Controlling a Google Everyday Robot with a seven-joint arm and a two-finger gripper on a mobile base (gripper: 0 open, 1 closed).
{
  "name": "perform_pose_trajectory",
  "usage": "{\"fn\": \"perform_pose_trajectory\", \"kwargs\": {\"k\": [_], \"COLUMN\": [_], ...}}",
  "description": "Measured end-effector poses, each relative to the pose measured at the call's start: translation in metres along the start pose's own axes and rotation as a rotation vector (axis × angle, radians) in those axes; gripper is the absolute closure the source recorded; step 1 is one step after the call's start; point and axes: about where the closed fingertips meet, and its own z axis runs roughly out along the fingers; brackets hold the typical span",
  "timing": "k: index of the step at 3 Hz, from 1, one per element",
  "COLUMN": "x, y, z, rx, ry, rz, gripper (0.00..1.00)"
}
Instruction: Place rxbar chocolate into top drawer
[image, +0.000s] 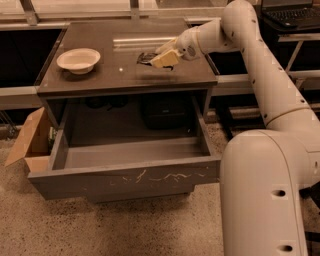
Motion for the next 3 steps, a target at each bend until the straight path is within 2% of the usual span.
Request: {"fn": "perform_pose_trajectory", "kwargs": {"k": [1,2,3], "x": [-0.006,-0.005,0.026], "y": [0.033,0.069,0.109], "z": [0.000,0.000,0.018], "rx": [-0.053,-0.073,-0.136], "ry": [0.042,0.077,0.132], "rz": [-0.043,-0.065,-0.031], "gripper": [1.00,1.00,1.00]}}
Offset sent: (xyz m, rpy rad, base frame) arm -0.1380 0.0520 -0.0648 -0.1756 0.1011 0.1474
